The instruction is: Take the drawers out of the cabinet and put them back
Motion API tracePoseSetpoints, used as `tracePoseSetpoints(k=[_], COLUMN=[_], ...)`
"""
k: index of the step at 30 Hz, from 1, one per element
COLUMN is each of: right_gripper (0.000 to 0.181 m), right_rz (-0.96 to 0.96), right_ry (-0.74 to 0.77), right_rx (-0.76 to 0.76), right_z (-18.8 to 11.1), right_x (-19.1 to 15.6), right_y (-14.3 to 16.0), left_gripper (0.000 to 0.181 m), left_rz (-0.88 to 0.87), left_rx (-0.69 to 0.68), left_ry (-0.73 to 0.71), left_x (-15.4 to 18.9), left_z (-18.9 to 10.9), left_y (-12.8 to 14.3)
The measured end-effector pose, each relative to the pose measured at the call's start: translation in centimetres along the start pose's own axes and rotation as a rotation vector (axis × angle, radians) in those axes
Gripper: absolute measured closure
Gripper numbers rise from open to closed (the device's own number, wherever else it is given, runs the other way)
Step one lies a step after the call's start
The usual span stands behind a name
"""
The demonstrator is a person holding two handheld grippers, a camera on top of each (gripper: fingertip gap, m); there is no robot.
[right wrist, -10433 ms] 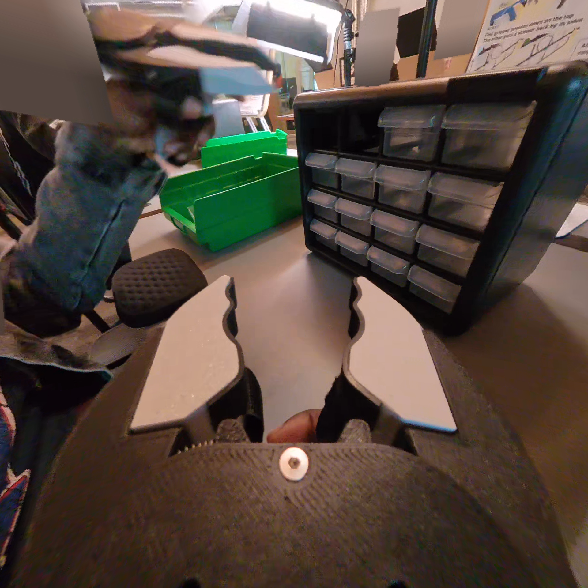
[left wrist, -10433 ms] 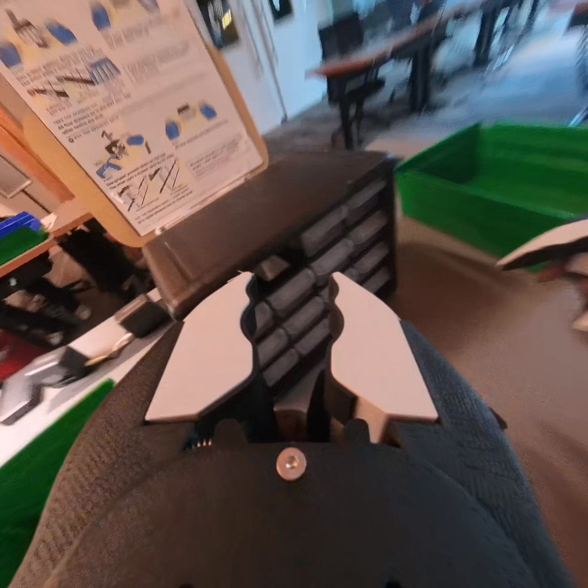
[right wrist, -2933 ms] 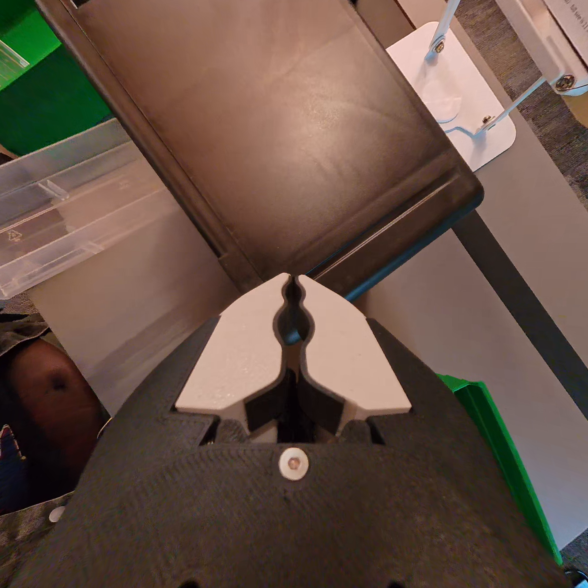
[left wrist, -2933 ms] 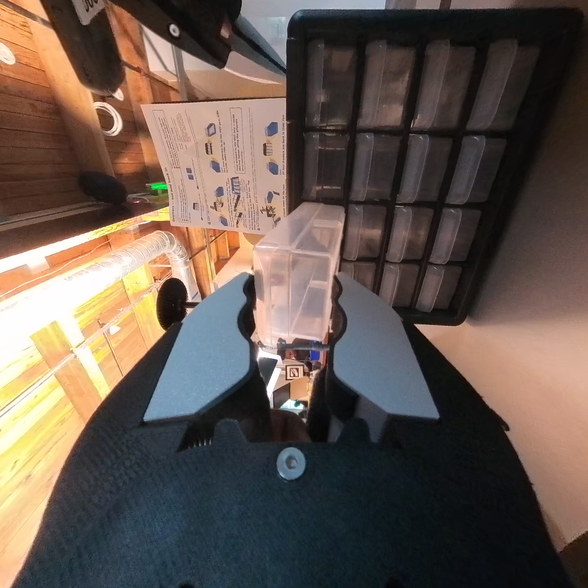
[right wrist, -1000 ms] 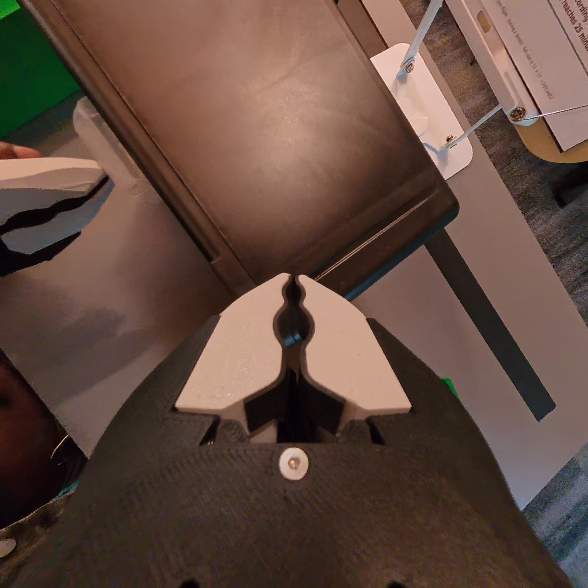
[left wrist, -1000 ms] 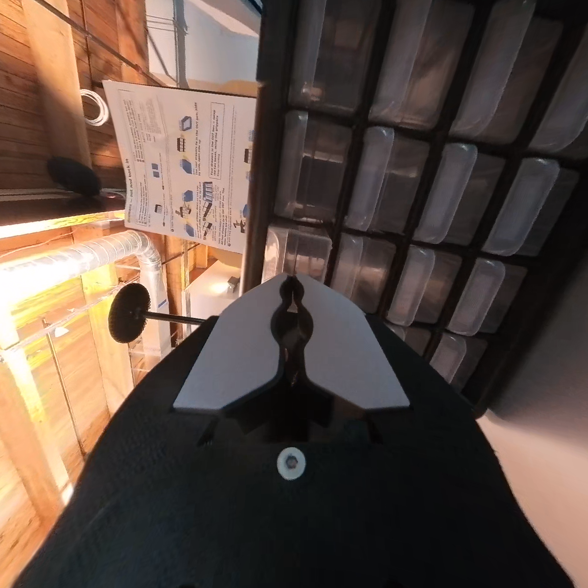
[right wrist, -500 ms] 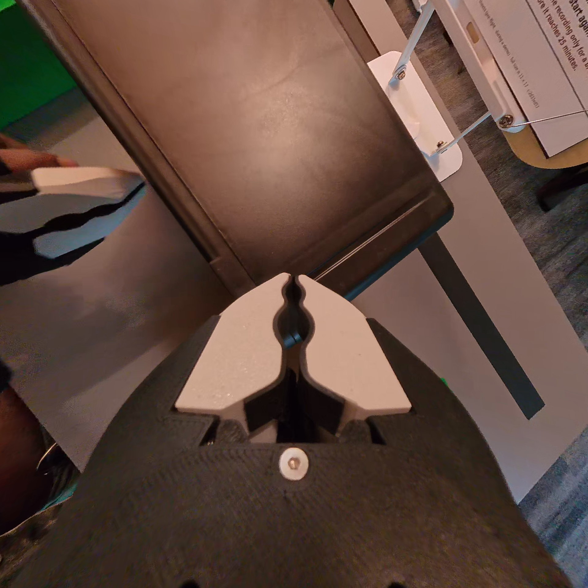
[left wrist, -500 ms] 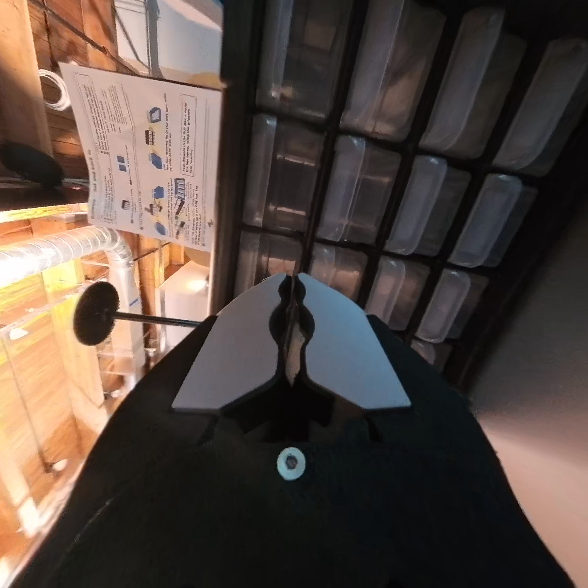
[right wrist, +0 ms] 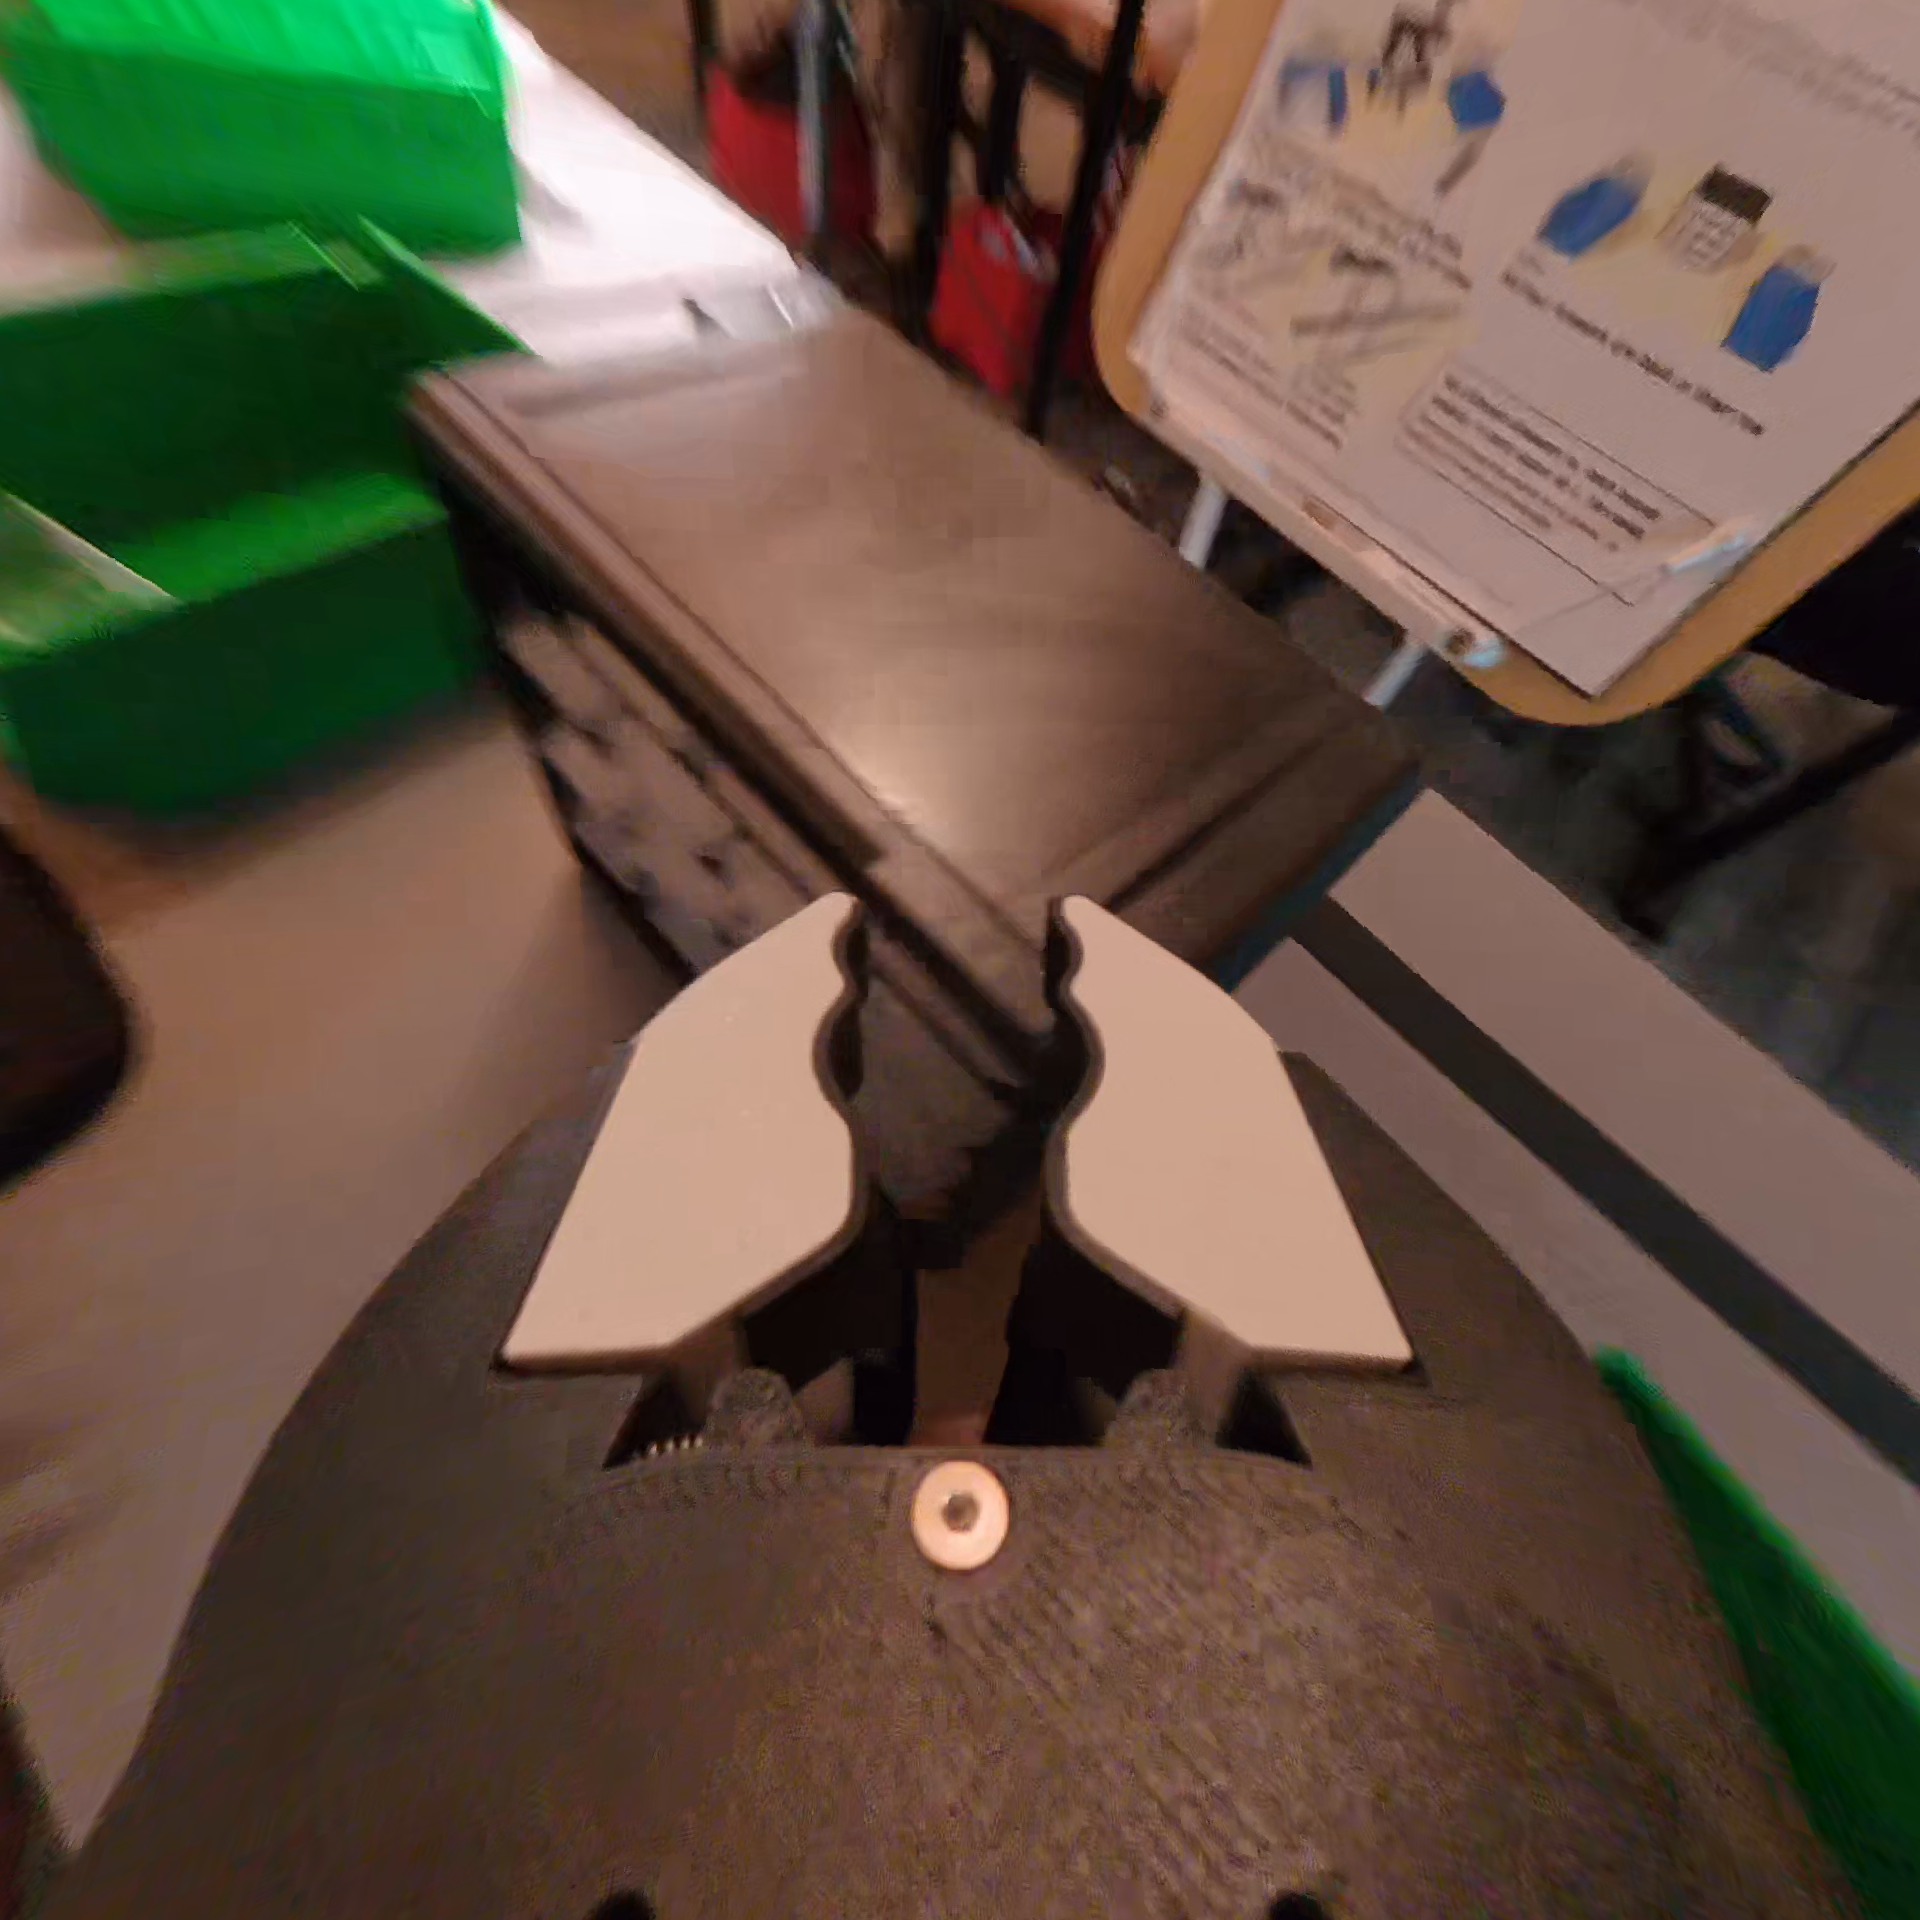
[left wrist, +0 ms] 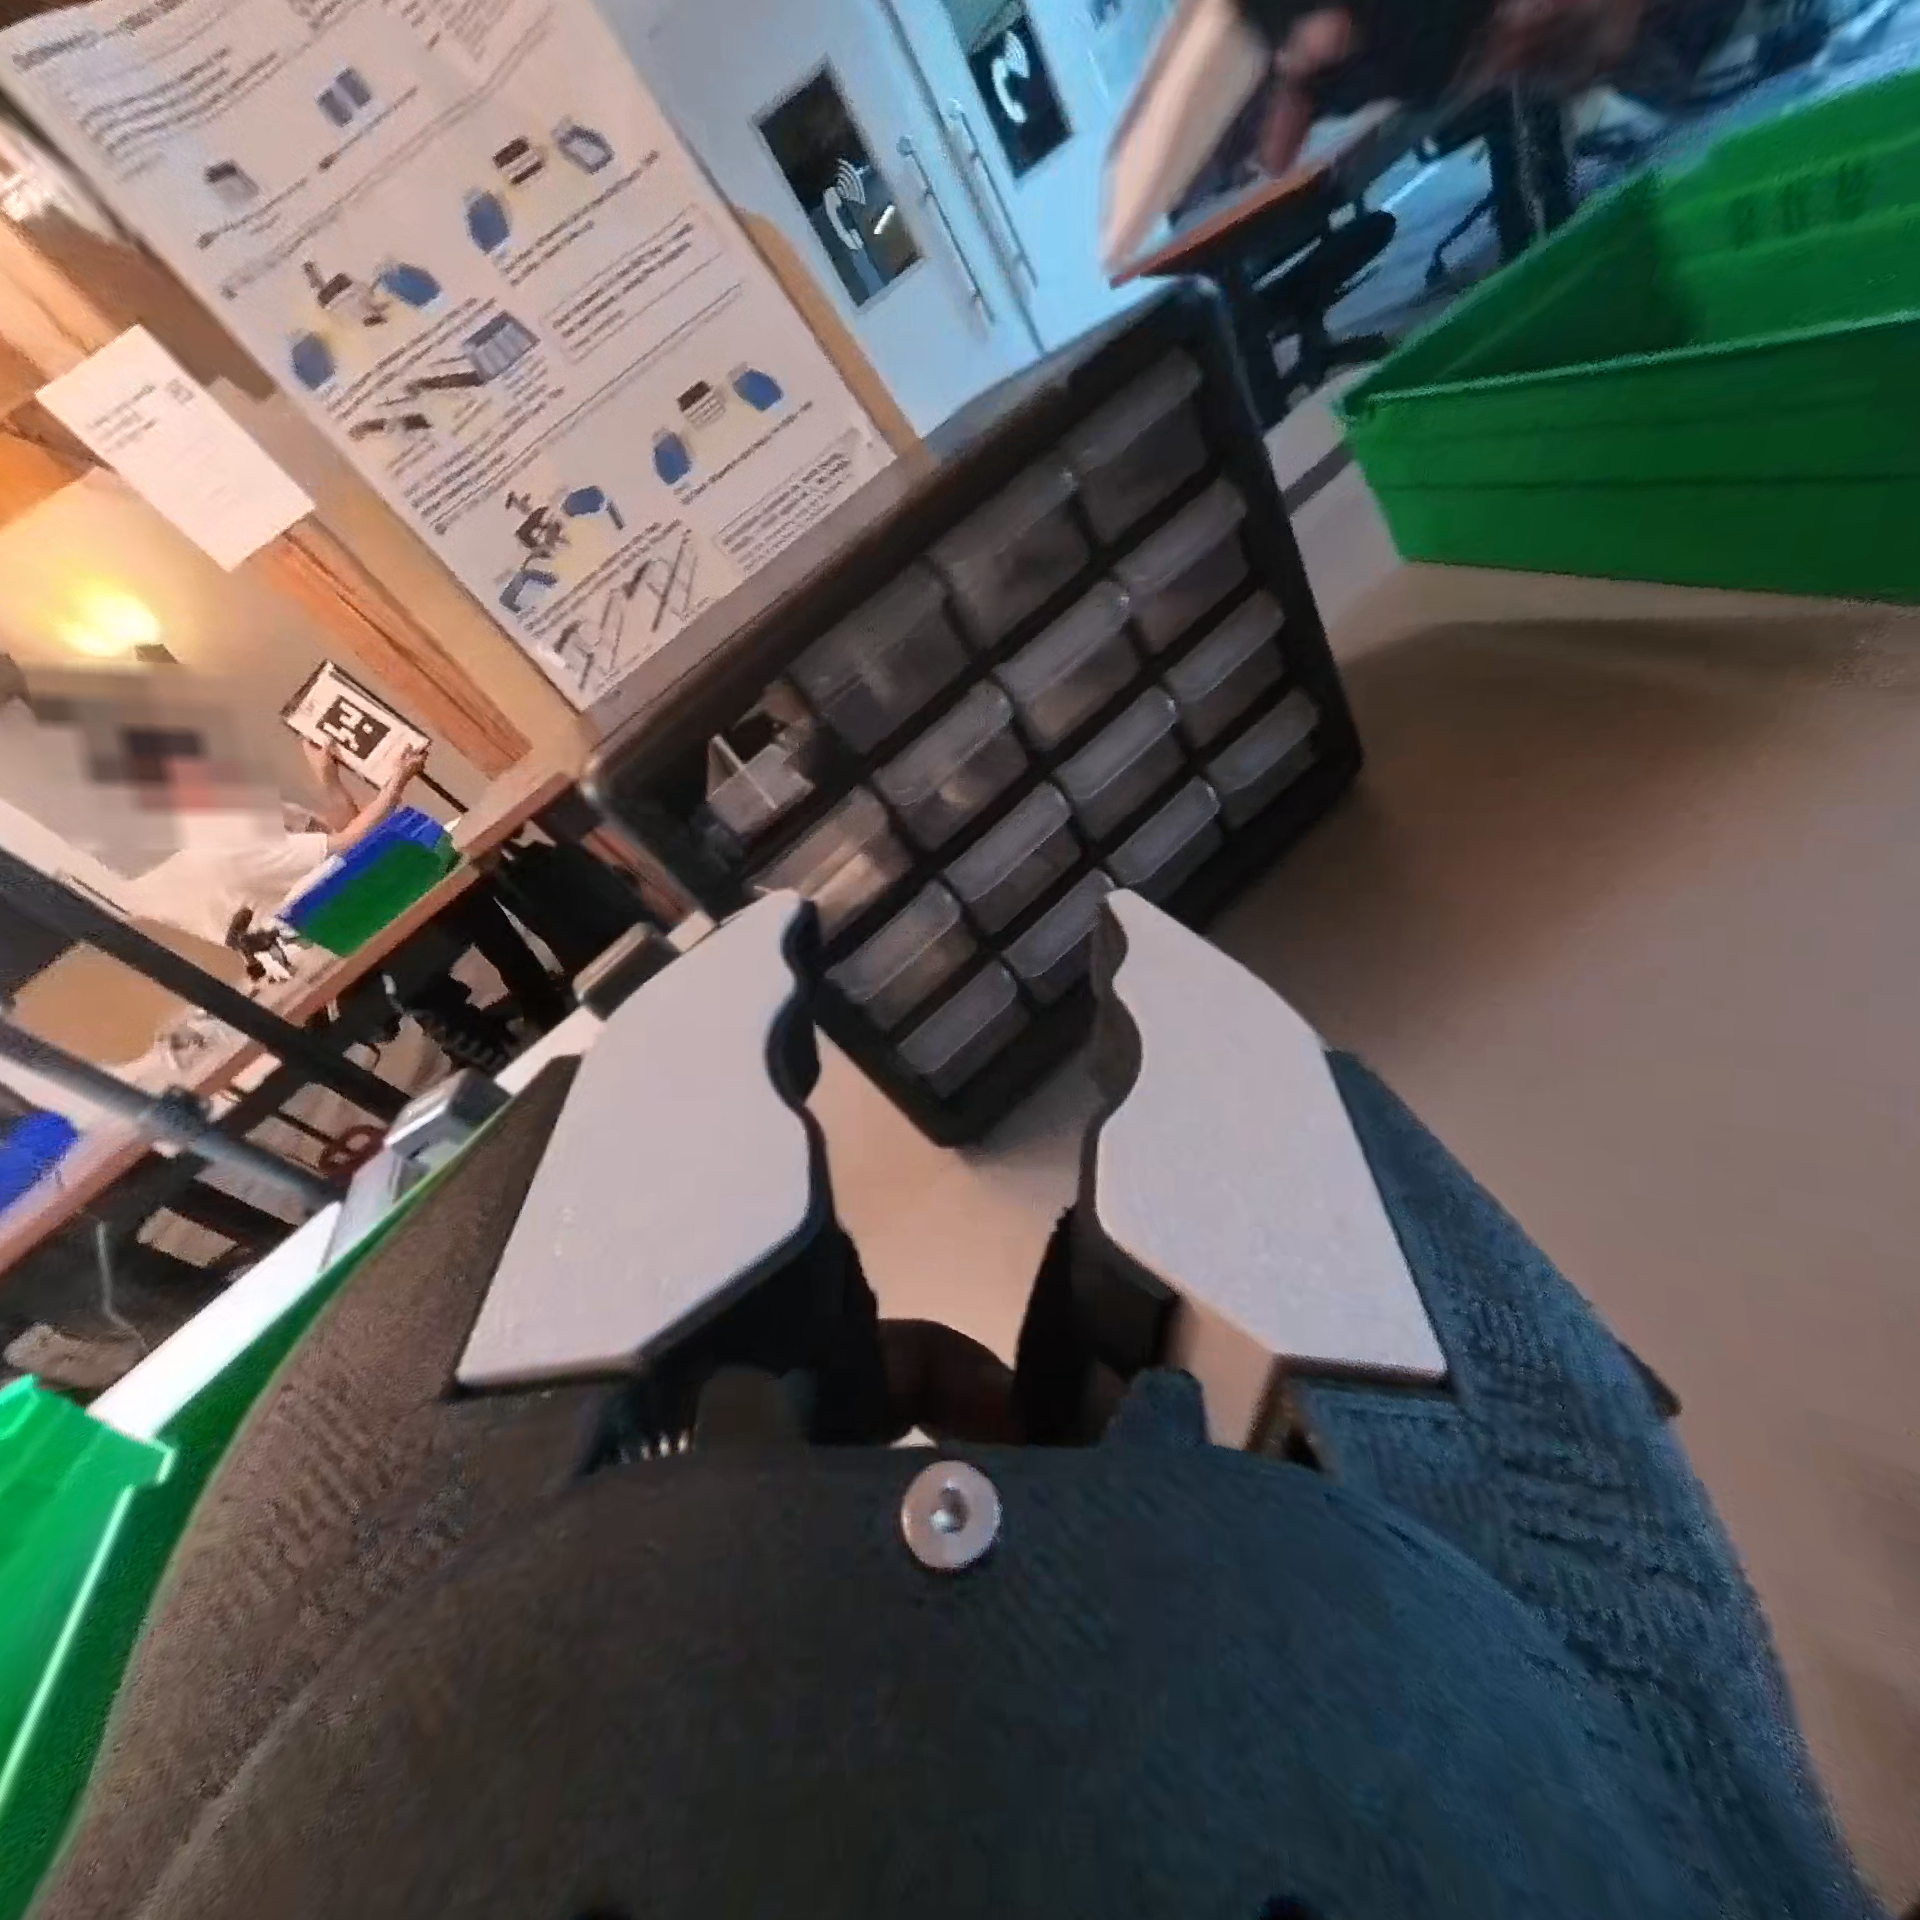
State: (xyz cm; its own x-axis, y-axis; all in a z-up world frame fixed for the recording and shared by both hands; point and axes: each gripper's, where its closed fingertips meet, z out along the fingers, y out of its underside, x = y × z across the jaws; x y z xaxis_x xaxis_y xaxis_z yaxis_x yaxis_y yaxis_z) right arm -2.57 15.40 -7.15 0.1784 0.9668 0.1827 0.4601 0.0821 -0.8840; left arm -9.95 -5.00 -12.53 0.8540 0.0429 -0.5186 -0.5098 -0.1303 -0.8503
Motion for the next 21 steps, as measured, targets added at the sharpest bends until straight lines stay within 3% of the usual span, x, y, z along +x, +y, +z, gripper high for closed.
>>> tracePoseSetpoints(k=[3,6,9,12,13,15,19,21], right_gripper=[0.11,0.071,0.06,0.064,0.071,0.07,0.072,0.072], right_rz=[0.146,0.266,0.398,0.507,0.528,0.53,0.48,0.465], right_ry=[-0.122,-0.141,-0.077,0.072,0.113,0.104,0.144,0.186], right_rx=[0.217,0.491,0.756,0.969,1.054,1.108,1.121,1.089], right_z=[-3.8,-8.3,-13.7,-18.5,-20.1,-21.7,-23.2,-22.9], right_x=[-3.5,-5.6,-5.8,-4.5,-3.6,-3.4,-3.4,-2.9], right_y=[0.0,0.6,2.1,4.7,4.4,3.5,3.6,4.1], left_gripper=[0.118,0.107,0.105,0.105,0.106,0.111,0.116,0.117], left_rz=[-0.106,-0.278,-0.542,-0.703,-0.686,-0.582,-0.406,-0.416], left_rx=[0.012,0.081,0.205,0.267,0.243,0.09,-0.327,-0.412], left_ry=[-0.021,-0.014,0.007,-0.101,-0.157,-0.236,-0.229,-0.19], left_x=[-2.8,-5.4,-8.1,-12.1,-13.4,-14.6,-14.2,-13.7], left_z=[-1.2,-2.7,-4.5,-6.3,-6.9,-7.8,-8.6,-8.3], left_y=[0.6,0.8,0.1,0.8,1.6,4.6,12.1,14.4])
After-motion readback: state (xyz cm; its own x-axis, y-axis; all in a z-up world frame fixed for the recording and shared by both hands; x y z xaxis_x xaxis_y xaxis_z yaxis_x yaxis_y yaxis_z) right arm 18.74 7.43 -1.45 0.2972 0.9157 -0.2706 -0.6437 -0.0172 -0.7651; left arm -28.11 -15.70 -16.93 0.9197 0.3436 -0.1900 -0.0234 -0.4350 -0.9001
